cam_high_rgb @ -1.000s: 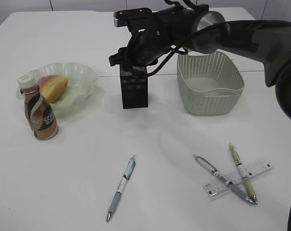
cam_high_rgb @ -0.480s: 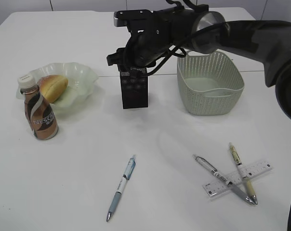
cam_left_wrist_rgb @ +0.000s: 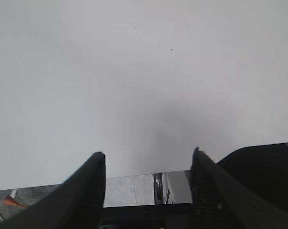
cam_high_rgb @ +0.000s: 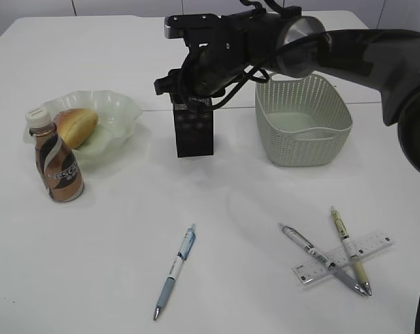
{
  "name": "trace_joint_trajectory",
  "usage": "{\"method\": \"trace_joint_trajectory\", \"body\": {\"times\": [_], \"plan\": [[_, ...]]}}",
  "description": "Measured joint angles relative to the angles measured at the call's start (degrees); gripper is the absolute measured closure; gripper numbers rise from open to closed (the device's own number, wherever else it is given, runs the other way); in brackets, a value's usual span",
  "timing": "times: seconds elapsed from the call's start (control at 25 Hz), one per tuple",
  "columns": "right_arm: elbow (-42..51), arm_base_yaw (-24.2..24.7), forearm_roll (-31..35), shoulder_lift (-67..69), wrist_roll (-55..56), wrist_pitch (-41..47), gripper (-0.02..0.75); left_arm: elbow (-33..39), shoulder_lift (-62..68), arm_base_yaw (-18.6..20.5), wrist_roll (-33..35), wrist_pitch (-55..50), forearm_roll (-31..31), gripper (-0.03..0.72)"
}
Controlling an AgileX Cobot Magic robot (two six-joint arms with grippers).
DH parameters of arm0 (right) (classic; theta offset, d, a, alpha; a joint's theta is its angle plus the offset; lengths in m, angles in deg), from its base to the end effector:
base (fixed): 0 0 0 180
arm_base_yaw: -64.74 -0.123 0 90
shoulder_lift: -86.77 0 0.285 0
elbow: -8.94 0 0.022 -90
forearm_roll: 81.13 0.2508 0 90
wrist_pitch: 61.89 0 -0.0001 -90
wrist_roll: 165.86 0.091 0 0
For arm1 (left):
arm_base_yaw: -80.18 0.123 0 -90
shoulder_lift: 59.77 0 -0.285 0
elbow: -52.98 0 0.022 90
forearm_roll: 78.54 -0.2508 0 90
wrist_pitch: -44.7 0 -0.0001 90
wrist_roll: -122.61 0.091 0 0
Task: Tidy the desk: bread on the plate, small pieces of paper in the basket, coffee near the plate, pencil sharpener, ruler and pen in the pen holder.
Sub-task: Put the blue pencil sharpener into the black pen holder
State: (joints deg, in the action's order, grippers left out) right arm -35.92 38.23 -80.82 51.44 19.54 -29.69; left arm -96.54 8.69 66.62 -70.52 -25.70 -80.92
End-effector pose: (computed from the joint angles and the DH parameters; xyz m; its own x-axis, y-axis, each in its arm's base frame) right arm 0.4929 0.2462 0.2058 -0.6402 -0.2091 -0.7392 -0.3870 0.9190 0.0752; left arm 0.1596 -0.0348 0.2815 -0.9818 0.0173 -0.1892 0.0180 0.9998 -0.0020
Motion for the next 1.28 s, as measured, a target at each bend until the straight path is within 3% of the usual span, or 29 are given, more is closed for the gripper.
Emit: {"method": "trace_joint_trajectory", "body": {"times": [0.28,0.6,0.8,1.12,1.28], "plan": [[0.00,0.00,0.00,0.00,0.09,0.00,0.215,0.00,0.00,0.00,0.00,0.00,0.00,0.272],[-0.37,0.00,0.60,0.00,0.09,1.30,0.197,0.00,0.00,0.00,0.00,0.00,0.00,0.272],[-5.79,0.00,2.38,0.00,0.09,10.24,0.204,0.00,0.00,0.00,0.00,0.00,0.00,0.272],[-20.98,0.00,3.38,0.00,0.09,35.44,0.261,0.00,0.00,0.00,0.00,0.00,0.00,0.272],[-24.74,0.00,3.47,-0.71,0.09,38.96,0.272,0.00,0.00,0.00,0.00,0.00,-0.08,0.272]]}}
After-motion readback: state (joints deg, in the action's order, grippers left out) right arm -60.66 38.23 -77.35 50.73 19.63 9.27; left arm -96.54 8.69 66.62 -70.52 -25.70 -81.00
